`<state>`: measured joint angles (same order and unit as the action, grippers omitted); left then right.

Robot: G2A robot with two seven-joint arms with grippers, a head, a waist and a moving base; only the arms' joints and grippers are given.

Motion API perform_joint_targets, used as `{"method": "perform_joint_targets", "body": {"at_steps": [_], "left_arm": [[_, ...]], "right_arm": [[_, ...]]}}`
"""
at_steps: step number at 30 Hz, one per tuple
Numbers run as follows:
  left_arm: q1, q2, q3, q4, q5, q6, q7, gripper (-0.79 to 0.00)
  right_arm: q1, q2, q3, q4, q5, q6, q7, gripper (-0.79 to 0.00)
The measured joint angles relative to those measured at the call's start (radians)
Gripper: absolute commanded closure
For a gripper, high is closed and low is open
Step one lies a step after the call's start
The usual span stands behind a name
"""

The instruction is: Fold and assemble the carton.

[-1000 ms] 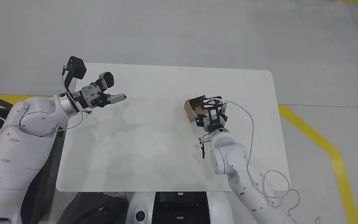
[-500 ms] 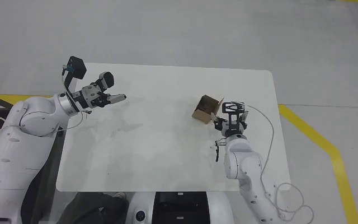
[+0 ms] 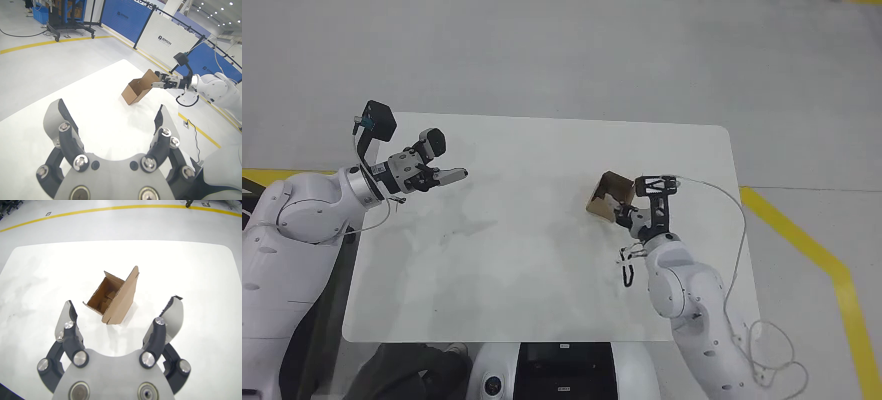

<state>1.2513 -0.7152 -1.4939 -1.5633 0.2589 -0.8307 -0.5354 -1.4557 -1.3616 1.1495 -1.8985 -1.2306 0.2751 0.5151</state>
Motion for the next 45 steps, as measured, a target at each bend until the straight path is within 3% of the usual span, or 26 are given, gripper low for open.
{"method": "perform_joint_targets", "body": {"at_steps": [3,8,16,22,26,33,45], "left_arm": [[0.0,0.0,0.0,0.0,0.0,0.0,0.0,-0.785],[0.0,0.0,0.0,0.0,0.0,0.0,0.0,-0.785],[0.0,0.0,0.0,0.0,0.0,0.0,0.0,-0.785],[0.0,0.0,0.0,0.0,0.0,0.0,0.0,-0.785],[0.0,0.0,0.0,0.0,0.0,0.0,0.0,-0.785],[0.0,0.0,0.0,0.0,0.0,0.0,0.0,-0.785],[0.0,0.0,0.0,0.0,0.0,0.0,0.0,-0.785]], "right_arm": [[0.003,-0.001,0.01,0.015,0.026,0.006,0.012,-0.323],[-0.009,0.0,0.04,0.023,0.049,0.004,0.017,-0.206],[-0.059,0.01,0.106,-0.033,0.045,-0.005,0.024,-0.228],[-0.022,0.01,0.089,-0.003,0.031,-0.052,0.069,-0.259],[0.016,0.008,0.073,0.025,0.022,-0.068,0.09,-0.24],[0.046,0.006,0.084,0.051,0.058,-0.07,0.115,-0.132],[0.075,0.008,0.093,0.099,0.115,-0.12,0.182,-0.154]]}}
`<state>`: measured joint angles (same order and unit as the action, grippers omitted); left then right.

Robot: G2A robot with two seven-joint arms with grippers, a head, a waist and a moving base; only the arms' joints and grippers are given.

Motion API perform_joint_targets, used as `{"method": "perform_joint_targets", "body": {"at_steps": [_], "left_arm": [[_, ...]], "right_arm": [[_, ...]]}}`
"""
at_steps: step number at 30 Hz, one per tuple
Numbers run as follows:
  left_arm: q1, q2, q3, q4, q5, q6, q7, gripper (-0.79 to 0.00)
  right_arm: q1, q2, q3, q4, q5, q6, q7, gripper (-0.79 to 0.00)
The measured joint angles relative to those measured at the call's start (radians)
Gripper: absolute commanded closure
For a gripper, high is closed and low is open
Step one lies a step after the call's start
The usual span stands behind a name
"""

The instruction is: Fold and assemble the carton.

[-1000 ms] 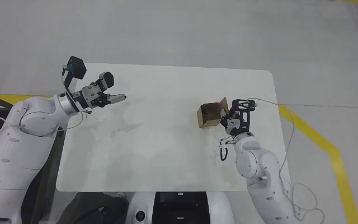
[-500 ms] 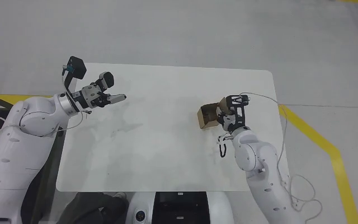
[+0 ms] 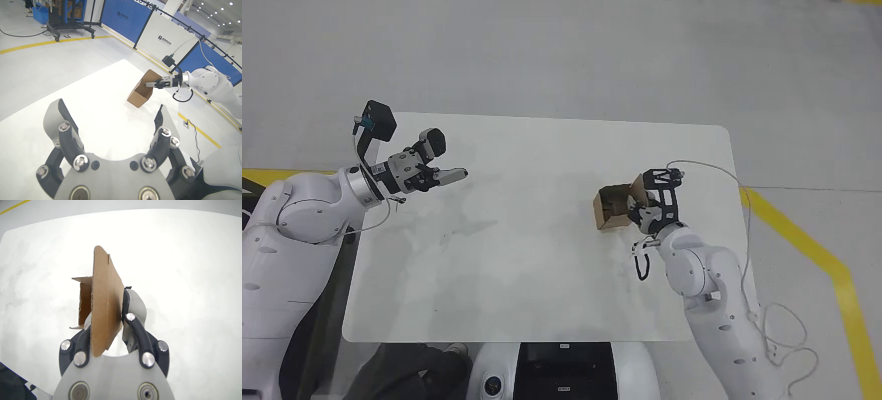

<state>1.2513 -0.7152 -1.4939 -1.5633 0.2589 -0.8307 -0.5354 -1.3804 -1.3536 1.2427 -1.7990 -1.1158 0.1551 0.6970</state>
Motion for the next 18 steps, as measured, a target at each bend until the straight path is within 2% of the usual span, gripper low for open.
{"method": "perform_joint_targets", "body": {"at_steps": [2,6,13,18], "left_arm": [[0.0,0.0,0.0,0.0,0.0,0.0,0.0,-0.785],[0.0,0.0,0.0,0.0,0.0,0.0,0.0,-0.785],[0.0,0.0,0.0,0.0,0.0,0.0,0.0,-0.785],[0.0,0.0,0.0,0.0,0.0,0.0,0.0,-0.785]], "right_arm": [[0.007,0.0,-0.001,0.012,0.008,-0.002,0.0,-0.148],[0.014,-0.001,-0.001,0.025,0.023,-0.007,-0.006,0.0],[0.012,0.001,0.005,0.019,0.038,-0.021,-0.021,0.0],[-0.018,0.004,0.028,-0.027,0.102,-0.078,-0.065,0.0]]}}
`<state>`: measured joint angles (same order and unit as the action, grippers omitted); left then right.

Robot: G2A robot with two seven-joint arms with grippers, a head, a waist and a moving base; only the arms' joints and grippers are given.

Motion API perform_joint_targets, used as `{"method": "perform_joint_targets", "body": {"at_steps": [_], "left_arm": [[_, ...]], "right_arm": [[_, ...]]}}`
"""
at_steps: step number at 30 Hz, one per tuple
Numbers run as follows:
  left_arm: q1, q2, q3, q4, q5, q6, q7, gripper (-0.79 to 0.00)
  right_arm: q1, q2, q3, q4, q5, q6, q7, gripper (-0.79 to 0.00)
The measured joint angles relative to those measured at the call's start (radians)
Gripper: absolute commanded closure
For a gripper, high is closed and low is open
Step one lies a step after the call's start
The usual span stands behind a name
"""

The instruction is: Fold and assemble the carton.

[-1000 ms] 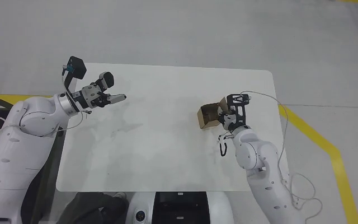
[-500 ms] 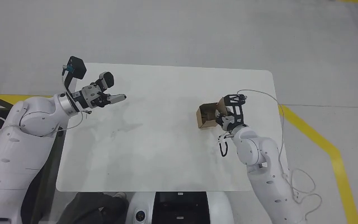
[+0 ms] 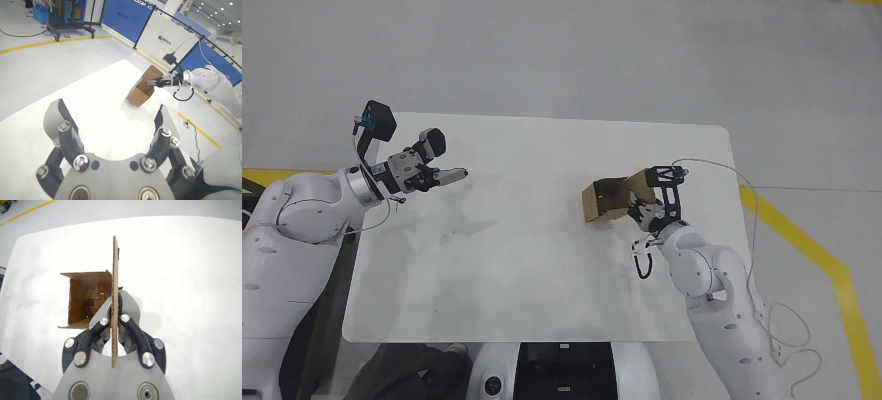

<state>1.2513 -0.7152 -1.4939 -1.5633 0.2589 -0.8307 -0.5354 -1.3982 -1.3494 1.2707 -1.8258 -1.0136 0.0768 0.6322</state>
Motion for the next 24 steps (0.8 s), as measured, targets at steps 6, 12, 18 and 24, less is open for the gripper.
{"method": "perform_joint_targets", "body": {"at_steps": [6,12,18,24], "left_arm": [[0.0,0.0,0.0,0.0,0.0,0.0,0.0,-0.785],[0.0,0.0,0.0,0.0,0.0,0.0,0.0,-0.785],[0.0,0.0,0.0,0.0,0.0,0.0,0.0,-0.785],[0.0,0.0,0.0,0.0,0.0,0.0,0.0,-0.785]], "right_arm": [[-0.028,0.0,0.042,0.014,0.258,-0.208,-0.114,0.0],[-0.014,-0.001,0.054,0.153,0.582,-0.493,-0.209,0.0],[0.02,-0.007,0.001,0.248,0.789,-0.656,-0.205,0.0],[0.042,-0.01,-0.064,0.235,0.868,-0.681,-0.152,0.0]]}}
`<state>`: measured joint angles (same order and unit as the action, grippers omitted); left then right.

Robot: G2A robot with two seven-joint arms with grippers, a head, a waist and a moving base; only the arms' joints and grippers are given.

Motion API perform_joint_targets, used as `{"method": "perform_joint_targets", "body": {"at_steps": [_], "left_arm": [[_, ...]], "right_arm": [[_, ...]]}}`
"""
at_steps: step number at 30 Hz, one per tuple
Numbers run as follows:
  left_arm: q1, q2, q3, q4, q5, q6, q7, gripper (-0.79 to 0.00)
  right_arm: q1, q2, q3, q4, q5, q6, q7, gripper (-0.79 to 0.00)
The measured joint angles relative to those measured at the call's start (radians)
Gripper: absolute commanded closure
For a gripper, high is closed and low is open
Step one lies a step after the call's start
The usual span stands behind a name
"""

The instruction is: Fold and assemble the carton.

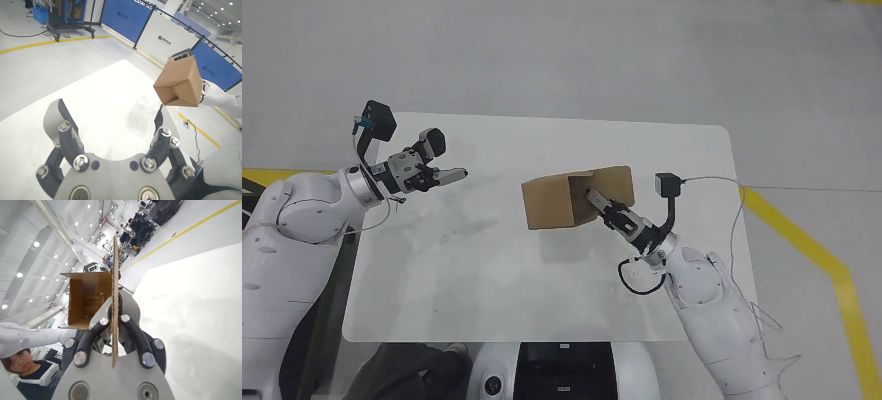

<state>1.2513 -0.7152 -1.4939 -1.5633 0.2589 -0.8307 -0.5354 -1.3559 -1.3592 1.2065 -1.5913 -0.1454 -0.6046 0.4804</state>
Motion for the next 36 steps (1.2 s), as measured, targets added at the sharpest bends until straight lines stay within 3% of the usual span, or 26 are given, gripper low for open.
{"method": "perform_joint_targets", "body": {"at_steps": [29,33,36], "left_arm": [[0.0,0.0,0.0,0.0,0.0,0.0,0.0,-0.785],[0.007,-0.004,-0.004,-0.02,0.027,0.006,0.043,-0.785],[0.016,-0.008,-0.016,-0.034,0.095,-0.06,0.111,-0.785]], "right_arm": [[0.011,-0.006,-0.054,0.012,0.022,0.044,-0.015,0.0],[0.024,-0.006,-0.046,0.028,0.181,0.097,-0.017,0.0],[0.028,-0.005,-0.031,0.031,0.232,0.156,-0.031,0.0]]}}
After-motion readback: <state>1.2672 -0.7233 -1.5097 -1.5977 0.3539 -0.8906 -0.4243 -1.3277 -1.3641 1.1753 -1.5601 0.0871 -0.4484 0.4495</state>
